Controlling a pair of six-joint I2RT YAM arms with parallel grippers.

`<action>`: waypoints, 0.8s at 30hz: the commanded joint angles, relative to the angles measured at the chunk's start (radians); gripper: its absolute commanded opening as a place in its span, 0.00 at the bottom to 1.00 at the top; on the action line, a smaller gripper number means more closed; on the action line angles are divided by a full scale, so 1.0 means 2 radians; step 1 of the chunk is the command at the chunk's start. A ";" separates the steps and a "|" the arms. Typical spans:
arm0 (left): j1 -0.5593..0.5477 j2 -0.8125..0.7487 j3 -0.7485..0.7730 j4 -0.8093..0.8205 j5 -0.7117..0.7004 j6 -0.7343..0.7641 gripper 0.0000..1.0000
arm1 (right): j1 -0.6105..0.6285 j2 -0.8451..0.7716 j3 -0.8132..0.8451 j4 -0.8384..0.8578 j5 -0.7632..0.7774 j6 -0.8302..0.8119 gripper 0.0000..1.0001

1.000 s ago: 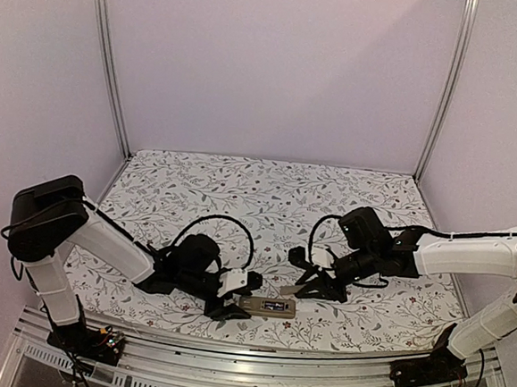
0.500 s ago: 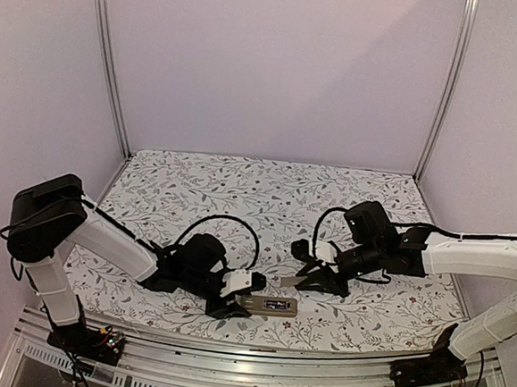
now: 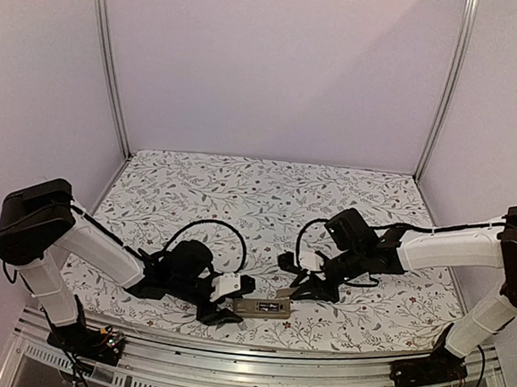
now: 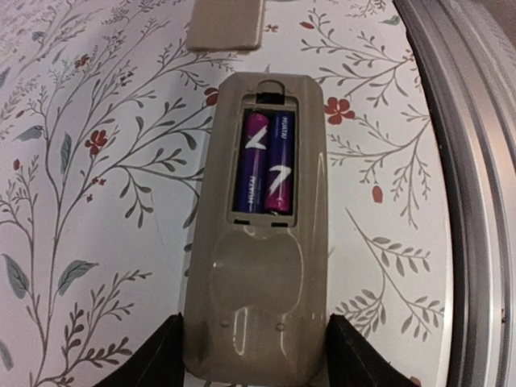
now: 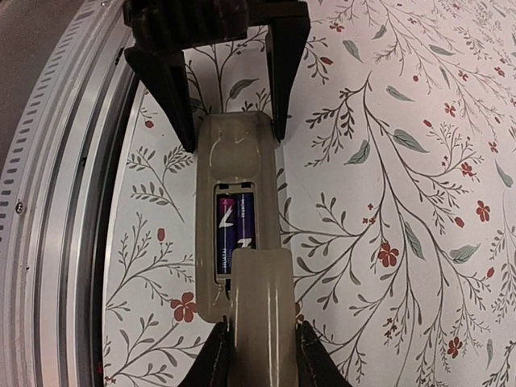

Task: Load the batteries into the remote control
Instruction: Adjust the remote control without the battery cover at the center of the board, then place the battery cover on the remote control without the battery cover.

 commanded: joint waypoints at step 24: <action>-0.001 -0.049 -0.113 0.142 -0.017 -0.054 0.79 | 0.046 0.108 0.052 0.025 0.016 0.040 0.00</action>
